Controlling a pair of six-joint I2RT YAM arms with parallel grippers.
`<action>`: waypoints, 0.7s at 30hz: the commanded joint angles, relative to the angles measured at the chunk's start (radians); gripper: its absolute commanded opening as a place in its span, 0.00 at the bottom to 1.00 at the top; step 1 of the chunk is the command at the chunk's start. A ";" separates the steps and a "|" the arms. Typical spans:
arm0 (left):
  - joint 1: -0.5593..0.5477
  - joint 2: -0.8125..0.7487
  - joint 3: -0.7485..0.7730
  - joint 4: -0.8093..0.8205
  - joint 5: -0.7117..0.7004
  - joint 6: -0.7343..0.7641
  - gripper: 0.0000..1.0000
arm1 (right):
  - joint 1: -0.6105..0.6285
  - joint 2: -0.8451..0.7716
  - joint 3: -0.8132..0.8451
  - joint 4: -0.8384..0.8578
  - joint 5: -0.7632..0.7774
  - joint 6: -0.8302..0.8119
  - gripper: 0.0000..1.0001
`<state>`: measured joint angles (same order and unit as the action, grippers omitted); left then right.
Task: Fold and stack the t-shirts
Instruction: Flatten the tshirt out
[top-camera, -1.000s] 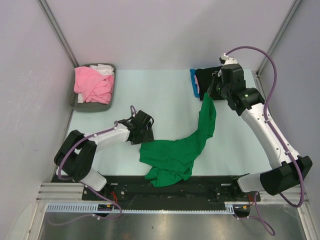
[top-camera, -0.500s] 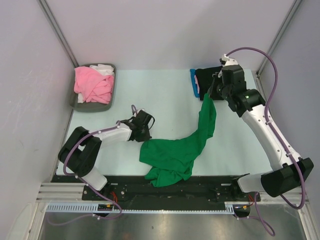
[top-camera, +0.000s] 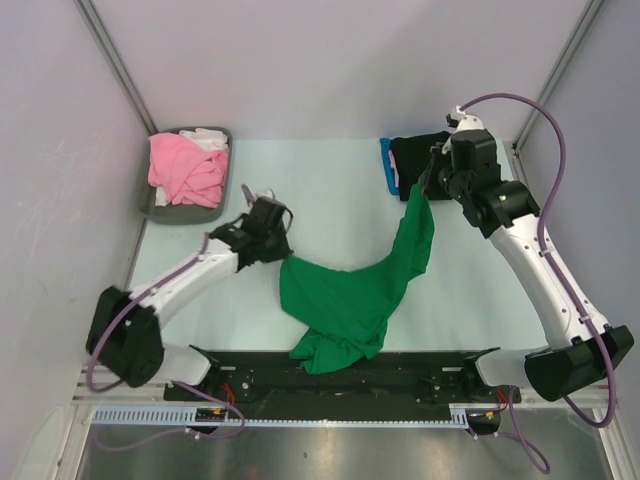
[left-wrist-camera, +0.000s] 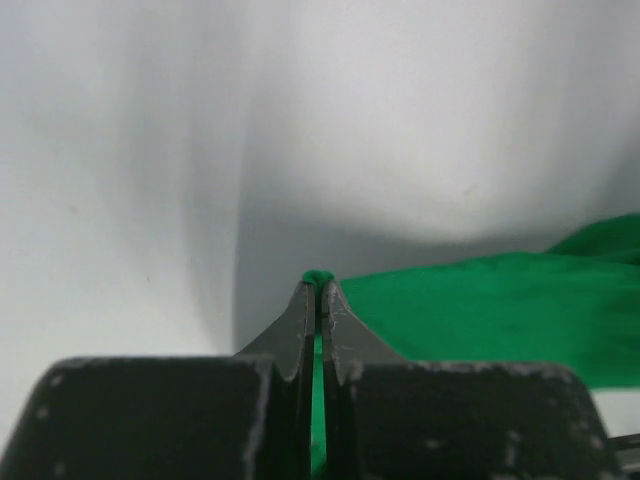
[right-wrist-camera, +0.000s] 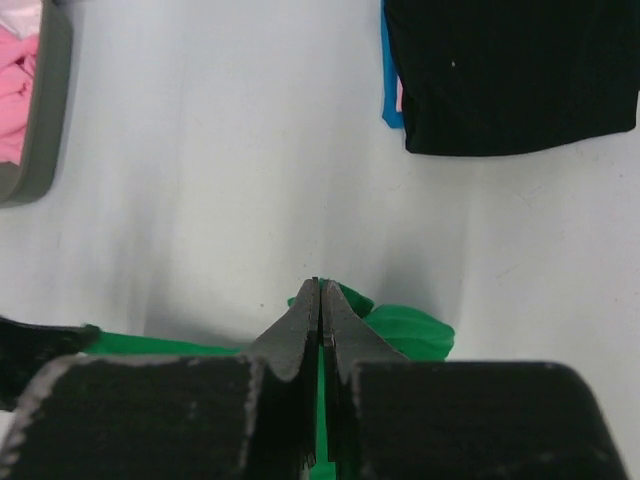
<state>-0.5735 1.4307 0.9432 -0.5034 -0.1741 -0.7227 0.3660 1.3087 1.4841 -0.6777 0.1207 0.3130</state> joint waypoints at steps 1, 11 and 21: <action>0.092 -0.202 0.187 -0.119 -0.021 0.058 0.00 | 0.004 -0.034 0.120 0.021 -0.016 0.000 0.00; 0.207 -0.381 0.373 -0.221 0.010 0.157 0.00 | 0.034 -0.066 0.294 -0.030 -0.012 -0.017 0.00; 0.208 -0.521 0.736 -0.227 0.027 0.227 0.00 | 0.059 -0.144 0.643 -0.060 -0.105 -0.071 0.00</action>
<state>-0.3725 0.9974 1.4837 -0.7776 -0.1581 -0.5560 0.4164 1.2446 1.9652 -0.7887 0.0776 0.2806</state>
